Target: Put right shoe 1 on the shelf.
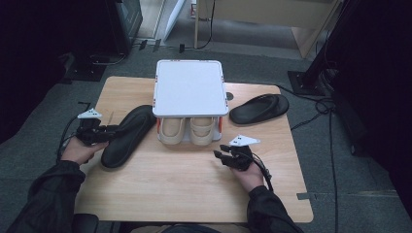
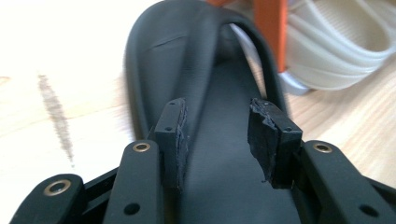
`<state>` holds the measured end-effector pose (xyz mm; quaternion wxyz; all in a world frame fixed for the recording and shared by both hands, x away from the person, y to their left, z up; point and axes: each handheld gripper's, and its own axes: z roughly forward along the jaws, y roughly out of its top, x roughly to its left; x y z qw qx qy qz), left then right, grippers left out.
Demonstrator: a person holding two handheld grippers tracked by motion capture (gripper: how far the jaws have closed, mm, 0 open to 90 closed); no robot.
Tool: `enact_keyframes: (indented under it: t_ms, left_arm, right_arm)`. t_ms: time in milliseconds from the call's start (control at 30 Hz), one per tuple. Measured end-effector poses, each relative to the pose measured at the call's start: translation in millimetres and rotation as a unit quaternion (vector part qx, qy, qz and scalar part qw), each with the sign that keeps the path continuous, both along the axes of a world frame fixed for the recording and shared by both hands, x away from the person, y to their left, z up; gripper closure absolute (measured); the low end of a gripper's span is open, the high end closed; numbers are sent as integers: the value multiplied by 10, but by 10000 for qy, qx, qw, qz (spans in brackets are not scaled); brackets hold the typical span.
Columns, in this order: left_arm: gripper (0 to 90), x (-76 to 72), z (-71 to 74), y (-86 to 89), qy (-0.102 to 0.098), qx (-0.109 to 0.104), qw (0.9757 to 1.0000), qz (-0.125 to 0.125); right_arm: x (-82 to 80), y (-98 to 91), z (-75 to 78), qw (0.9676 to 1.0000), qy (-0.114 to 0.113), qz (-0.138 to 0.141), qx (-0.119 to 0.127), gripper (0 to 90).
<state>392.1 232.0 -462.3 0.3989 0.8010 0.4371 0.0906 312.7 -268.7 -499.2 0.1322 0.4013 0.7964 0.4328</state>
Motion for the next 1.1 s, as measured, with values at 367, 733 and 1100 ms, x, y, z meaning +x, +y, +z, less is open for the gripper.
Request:
enact_keyframes:
  t_ms: [367,733,1100]
  left_arm:
    - [558,180,-219,-33,112,93,9999,13]
    - [685,121,-214,-95,98,340,9993,-101]
    - [685,-189,-213,-135,151,246,9996,-68]
  right_arm:
    - [3,5,-7,10000,31,0,-10,599]
    - [8,7,-7,10000,12,9,0,599]
    - [-1,11,-2,10000,33,15,41,599]
